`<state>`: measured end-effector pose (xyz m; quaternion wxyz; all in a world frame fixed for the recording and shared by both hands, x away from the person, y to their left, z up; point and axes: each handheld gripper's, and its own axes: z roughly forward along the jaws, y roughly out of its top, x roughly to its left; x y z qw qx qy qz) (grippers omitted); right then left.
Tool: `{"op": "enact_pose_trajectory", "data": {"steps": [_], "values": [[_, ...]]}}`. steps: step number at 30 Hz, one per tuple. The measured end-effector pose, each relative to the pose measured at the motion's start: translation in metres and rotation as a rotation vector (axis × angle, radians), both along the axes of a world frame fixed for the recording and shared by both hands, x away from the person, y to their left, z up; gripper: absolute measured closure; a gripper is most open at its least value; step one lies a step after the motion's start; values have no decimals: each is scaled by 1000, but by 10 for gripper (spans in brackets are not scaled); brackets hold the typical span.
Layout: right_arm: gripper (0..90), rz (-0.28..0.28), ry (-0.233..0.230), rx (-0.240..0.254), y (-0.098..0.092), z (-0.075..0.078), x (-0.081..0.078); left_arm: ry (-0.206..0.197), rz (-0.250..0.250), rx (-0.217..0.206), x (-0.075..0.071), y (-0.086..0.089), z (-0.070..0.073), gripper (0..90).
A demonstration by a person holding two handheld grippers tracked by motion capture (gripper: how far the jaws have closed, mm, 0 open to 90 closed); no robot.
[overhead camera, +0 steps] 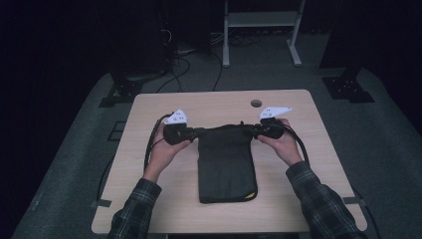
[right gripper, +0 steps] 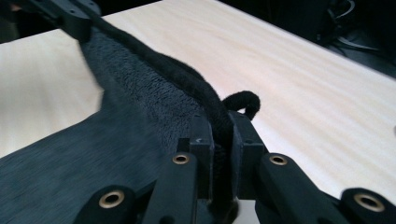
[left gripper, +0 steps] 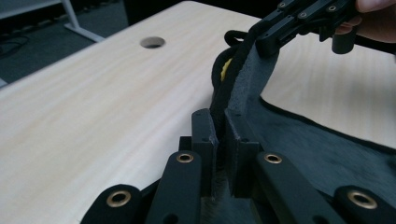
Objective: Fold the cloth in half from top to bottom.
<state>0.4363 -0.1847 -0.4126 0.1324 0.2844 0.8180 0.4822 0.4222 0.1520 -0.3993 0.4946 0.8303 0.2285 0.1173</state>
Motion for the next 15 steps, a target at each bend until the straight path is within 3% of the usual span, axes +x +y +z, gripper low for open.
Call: {"op": "enact_pose_trajectory", "data": {"steps": [15], "values": [[803,104,76,-3,-5,-23,-58,61,-76,11,-49,6,-21,831]]}}
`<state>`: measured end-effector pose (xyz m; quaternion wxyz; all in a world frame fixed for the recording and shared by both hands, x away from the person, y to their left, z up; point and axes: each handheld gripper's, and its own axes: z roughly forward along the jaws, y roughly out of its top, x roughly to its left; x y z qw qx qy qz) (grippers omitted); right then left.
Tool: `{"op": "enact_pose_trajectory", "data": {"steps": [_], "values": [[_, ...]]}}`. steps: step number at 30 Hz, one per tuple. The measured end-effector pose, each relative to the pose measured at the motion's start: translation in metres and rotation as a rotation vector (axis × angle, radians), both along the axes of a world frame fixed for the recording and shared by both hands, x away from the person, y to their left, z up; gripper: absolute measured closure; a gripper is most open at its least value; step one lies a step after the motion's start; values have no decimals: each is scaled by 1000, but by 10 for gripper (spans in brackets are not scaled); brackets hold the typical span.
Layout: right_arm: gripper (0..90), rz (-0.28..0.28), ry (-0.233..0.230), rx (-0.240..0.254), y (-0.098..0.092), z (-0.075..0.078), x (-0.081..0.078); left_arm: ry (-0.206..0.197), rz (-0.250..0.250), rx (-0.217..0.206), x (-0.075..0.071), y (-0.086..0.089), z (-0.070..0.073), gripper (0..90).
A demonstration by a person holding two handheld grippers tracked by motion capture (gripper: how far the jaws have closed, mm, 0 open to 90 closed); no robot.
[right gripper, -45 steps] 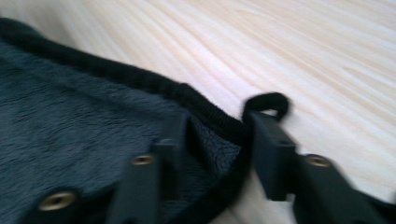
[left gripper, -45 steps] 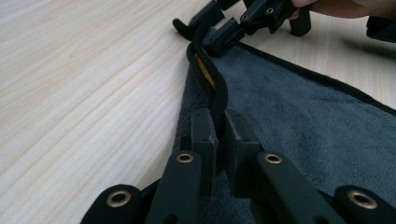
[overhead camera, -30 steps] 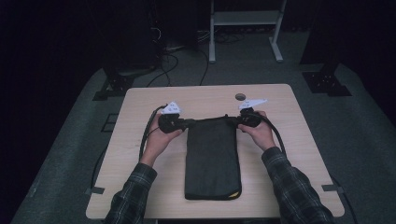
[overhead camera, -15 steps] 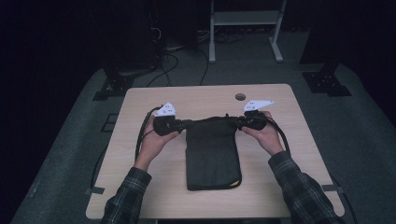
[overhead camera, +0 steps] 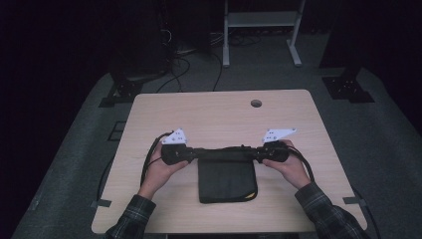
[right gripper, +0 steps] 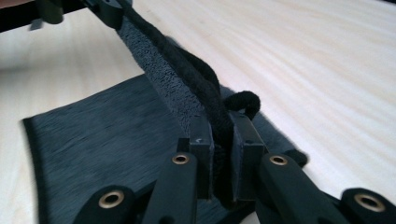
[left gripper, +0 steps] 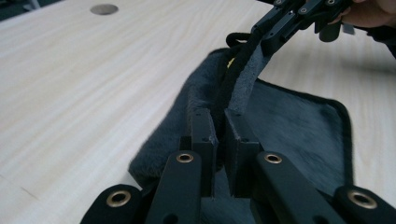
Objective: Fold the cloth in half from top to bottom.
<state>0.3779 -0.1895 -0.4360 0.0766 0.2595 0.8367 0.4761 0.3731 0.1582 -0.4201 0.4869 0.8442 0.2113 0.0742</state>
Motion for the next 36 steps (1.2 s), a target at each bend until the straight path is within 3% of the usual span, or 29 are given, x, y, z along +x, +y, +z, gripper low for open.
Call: {"op": "enact_pose_trajectory", "data": {"steps": [6,11,22,28,32,36], "values": [[803,34,2,-16,0,-2,-17,21,-23,-3,-21,0,-4,831],[801,54,11,-25,-4,-6,-29,34,-45,28,-37,-4,-8,830],[796,101,23,-52,-2,-13,-54,82,-67,55,-54,-4,-21,830],[779,127,46,-73,-1,-20,-62,112,-85,89,-61,-4,-30,827],[753,141,50,-95,0,-26,-67,128,-97,121,-65,-6,-35,823],[700,145,55,-99,-1,-28,-73,132,-103,120,-70,-6,-37,794]]}}
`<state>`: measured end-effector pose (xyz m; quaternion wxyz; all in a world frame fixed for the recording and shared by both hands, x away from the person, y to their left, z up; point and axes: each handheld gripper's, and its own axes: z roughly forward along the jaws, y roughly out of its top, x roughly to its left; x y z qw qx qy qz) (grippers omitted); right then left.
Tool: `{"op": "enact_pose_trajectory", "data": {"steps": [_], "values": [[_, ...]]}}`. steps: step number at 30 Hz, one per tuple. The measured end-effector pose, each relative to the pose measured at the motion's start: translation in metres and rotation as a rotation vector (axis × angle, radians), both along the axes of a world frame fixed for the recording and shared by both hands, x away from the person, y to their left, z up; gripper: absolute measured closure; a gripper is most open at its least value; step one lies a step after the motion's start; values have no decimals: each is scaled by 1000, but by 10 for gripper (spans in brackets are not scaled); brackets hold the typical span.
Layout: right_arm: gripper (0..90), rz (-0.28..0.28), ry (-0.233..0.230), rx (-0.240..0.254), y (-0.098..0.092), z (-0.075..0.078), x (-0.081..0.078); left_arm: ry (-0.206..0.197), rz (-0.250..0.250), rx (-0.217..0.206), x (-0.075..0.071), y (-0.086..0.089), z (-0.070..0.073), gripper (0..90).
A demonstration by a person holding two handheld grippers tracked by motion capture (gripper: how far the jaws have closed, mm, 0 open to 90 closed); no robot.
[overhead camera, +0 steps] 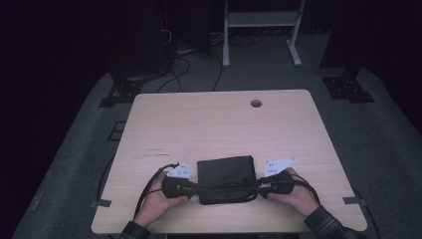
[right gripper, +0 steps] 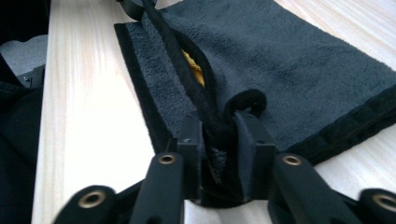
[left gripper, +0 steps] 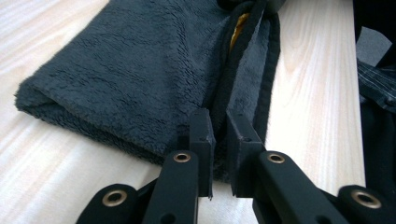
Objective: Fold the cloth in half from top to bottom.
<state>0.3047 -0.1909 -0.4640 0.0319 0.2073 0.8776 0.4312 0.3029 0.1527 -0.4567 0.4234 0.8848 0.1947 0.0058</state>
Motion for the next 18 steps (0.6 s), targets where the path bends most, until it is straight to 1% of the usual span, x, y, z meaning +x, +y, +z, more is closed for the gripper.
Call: {"op": "enact_pose_trajectory", "data": {"steps": [2,5,8,10,12,13,15,17,18], "values": [[664,7,-10,2,-2,1,-4,0,0,-4,-3,2,1,757],[607,11,-3,14,-9,5,-12,3,1,-24,-11,8,4,710],[610,2,-4,35,-19,10,-19,-6,6,-47,-17,14,7,702],[648,-8,-16,57,-28,14,-24,-18,13,-63,-19,18,11,726],[687,-27,-21,82,-36,19,-26,-33,24,-68,-18,20,15,763],[706,-39,-24,93,-39,21,-25,-38,36,-76,-16,19,16,784],[713,-59,-27,113,-41,25,-20,-38,38,-85,-13,17,18,794],[694,-60,-30,107,-36,26,-14,-38,35,-87,-11,11,18,761],[689,-52,-35,101,-31,26,-10,-38,27,-80,-10,8,18,747]]}}
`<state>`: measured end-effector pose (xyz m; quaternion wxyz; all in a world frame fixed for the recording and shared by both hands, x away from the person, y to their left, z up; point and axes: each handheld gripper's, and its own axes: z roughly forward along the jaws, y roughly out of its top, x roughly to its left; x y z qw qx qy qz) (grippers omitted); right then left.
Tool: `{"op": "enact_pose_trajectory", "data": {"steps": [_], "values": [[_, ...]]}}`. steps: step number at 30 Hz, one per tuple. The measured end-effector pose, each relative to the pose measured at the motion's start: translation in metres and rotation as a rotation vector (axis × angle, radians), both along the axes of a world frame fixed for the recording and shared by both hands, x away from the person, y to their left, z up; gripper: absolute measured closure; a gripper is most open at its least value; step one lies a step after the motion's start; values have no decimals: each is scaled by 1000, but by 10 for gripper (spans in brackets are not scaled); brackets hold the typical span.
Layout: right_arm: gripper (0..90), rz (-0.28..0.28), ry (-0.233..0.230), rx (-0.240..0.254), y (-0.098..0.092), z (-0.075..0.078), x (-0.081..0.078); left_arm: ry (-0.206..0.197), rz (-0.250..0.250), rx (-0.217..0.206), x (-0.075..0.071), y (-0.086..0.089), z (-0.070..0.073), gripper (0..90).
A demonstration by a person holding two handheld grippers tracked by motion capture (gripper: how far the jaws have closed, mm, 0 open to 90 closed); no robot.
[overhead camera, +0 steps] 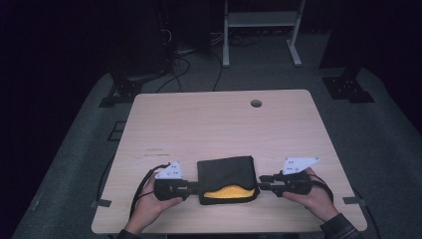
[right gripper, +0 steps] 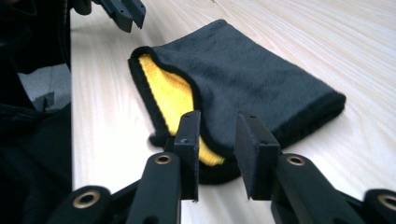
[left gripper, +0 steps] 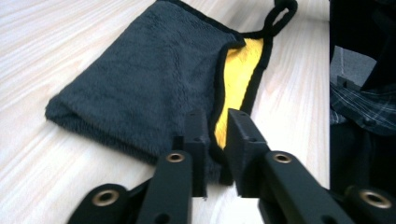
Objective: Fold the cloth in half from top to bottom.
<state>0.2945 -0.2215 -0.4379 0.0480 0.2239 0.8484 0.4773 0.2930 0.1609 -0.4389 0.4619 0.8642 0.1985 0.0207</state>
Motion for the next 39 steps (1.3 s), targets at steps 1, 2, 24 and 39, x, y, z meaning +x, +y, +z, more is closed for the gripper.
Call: {"op": "enact_pose_trajectory", "data": {"steps": [1,2,24,39], "values": [[686,6,2,-3,5,-1,3,2,-1,3,0,-3,-1,735],[684,18,4,-12,11,-3,5,4,-6,6,1,-5,-2,726],[833,158,23,-134,38,-12,-2,15,-43,78,-3,-10,-16,851],[601,231,41,-148,22,-20,-13,29,-98,103,-15,-6,-21,593]]}}
